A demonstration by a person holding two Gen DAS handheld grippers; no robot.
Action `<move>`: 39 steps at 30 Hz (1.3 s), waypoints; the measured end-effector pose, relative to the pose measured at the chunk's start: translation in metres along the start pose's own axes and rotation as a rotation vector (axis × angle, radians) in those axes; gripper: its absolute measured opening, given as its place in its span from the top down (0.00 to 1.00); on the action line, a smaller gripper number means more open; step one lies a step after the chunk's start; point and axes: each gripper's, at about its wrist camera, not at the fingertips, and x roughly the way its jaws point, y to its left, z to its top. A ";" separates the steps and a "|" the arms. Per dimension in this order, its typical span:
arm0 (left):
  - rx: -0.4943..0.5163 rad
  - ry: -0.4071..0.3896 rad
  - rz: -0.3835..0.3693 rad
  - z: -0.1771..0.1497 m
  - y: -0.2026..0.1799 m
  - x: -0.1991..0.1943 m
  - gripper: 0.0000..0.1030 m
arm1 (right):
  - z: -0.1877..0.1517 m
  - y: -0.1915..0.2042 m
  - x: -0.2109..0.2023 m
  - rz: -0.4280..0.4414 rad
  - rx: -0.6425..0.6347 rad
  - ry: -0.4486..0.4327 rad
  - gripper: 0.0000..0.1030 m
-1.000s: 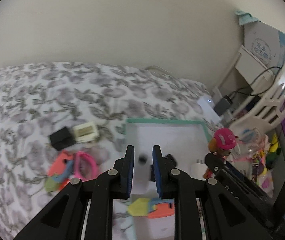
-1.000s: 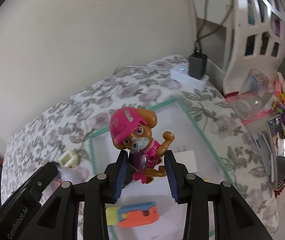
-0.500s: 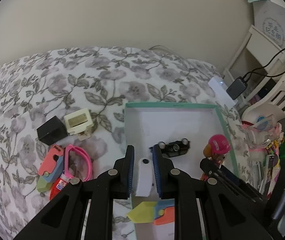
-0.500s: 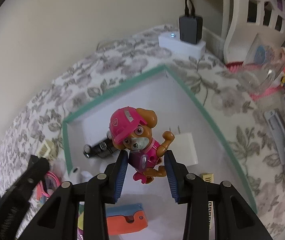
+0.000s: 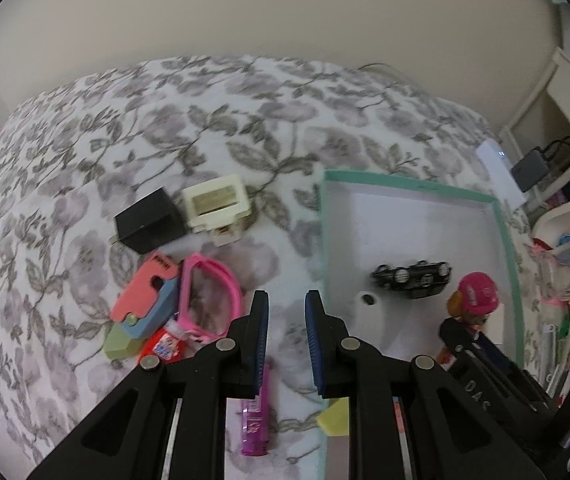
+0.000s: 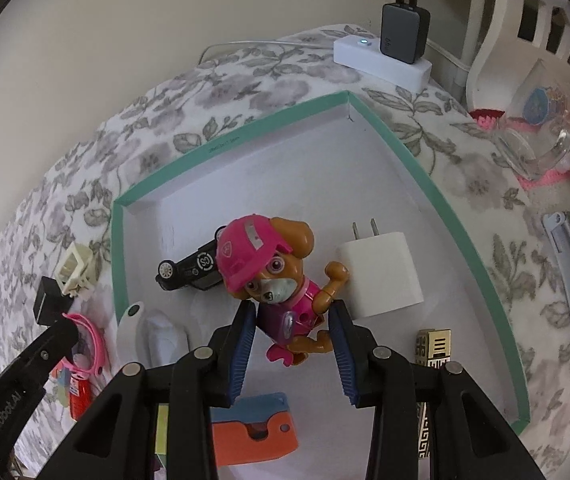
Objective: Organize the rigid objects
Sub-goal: 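Carry the white object and dog figure into the tray and open both tools, then withdraw both tools from the tray back toward the pile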
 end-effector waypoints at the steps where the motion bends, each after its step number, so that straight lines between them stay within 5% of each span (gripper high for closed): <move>1: -0.005 0.005 0.005 0.000 0.002 0.000 0.81 | 0.000 0.000 0.000 -0.002 -0.003 0.000 0.61; 5: -0.025 0.033 0.043 -0.001 0.010 0.004 0.77 | -0.001 0.000 0.001 -0.004 -0.001 0.012 0.60; 9: -0.055 0.061 0.053 -0.002 0.019 0.007 0.53 | -0.002 0.003 0.000 -0.014 -0.015 0.016 0.59; 14: -0.068 0.072 0.086 -0.003 0.025 0.007 0.49 | -0.002 0.008 -0.006 -0.030 -0.033 -0.004 0.54; 17: -0.082 0.077 0.094 -0.002 0.031 0.006 0.35 | -0.002 0.012 -0.014 -0.040 -0.045 -0.028 0.47; 23: -0.105 0.071 0.110 0.000 0.039 -0.001 0.35 | -0.003 0.026 -0.031 -0.044 -0.084 -0.075 0.47; 26: -0.110 0.066 0.119 0.002 0.042 -0.004 0.23 | -0.006 0.038 -0.038 -0.019 -0.116 -0.089 0.46; 33: -0.154 0.058 0.122 0.003 0.061 -0.009 0.22 | -0.018 0.065 -0.040 -0.010 -0.206 -0.108 0.32; 36: -0.170 0.055 0.140 0.002 0.069 -0.009 0.10 | -0.020 0.069 -0.038 -0.004 -0.216 -0.103 0.27; 39: -0.184 0.053 0.157 0.002 0.077 -0.008 0.09 | -0.021 0.069 -0.036 0.000 -0.212 -0.103 0.21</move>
